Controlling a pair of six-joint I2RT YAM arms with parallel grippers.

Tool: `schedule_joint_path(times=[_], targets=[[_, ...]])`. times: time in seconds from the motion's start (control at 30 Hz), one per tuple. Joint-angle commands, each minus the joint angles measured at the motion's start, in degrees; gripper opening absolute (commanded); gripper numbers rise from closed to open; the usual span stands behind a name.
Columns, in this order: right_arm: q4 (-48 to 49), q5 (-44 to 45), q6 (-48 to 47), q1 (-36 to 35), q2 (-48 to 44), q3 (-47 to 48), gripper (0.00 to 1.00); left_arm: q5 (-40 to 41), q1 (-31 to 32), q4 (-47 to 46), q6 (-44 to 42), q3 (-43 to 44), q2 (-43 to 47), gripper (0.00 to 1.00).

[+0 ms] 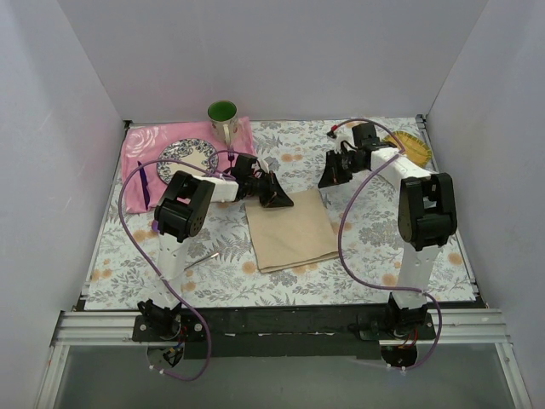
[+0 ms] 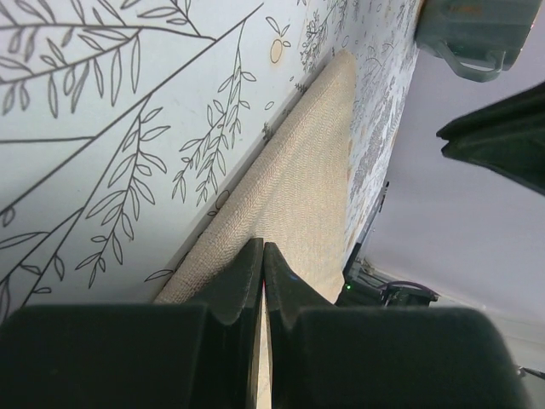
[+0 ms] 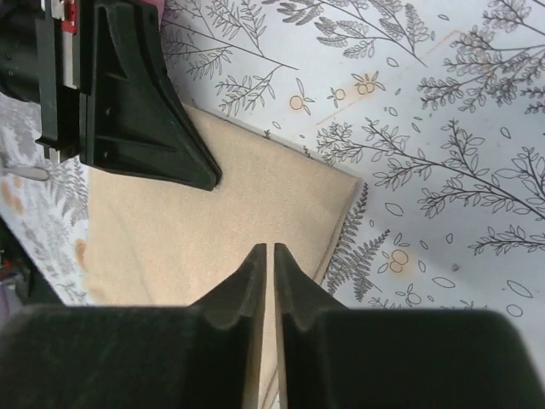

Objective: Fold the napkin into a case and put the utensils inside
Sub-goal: Smooth out the square-folded napkin at the center of the board, then pick up the top corner of the square folded napkin from the center of the board.

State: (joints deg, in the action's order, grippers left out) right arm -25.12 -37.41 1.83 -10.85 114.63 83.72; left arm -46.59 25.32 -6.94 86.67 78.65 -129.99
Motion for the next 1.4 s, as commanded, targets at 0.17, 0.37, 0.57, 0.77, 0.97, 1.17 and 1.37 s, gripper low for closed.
schedule_joint_path(times=[0.17,0.37,0.57,0.77,0.97,1.17,1.37], targets=[[-2.49,22.98,-17.11,-7.86,-9.16,-4.70,0.61,3.17,0.08,2.98,-3.26,-0.25,1.76,0.00],[-3.62,26.33,-15.89,-9.62,-3.90,0.65,0.29,3.61,0.43,3.07,-3.62,-0.08,1.76,0.00],[-3.00,27.74,-15.71,-10.86,-0.03,2.85,0.26,4.05,0.43,4.30,-4.06,0.71,0.97,0.00],[-3.61,26.95,-15.62,-11.21,2.62,3.73,0.25,4.93,0.34,4.74,-4.06,0.36,0.97,0.00],[-3.61,27.83,-17.47,-11.30,1.22,-0.83,0.22,5.81,0.17,5.53,-3.62,0.27,0.71,0.00],[-7.65,23.72,-17.82,-11.30,-6.69,-2.25,0.34,6.25,0.17,5.88,-4.14,0.19,0.97,0.00],[-10.46,17.56,-17.64,-11.12,-12.93,-1.63,0.44,1.77,0.08,1.68,-6.16,-0.68,5.96,0.05]])
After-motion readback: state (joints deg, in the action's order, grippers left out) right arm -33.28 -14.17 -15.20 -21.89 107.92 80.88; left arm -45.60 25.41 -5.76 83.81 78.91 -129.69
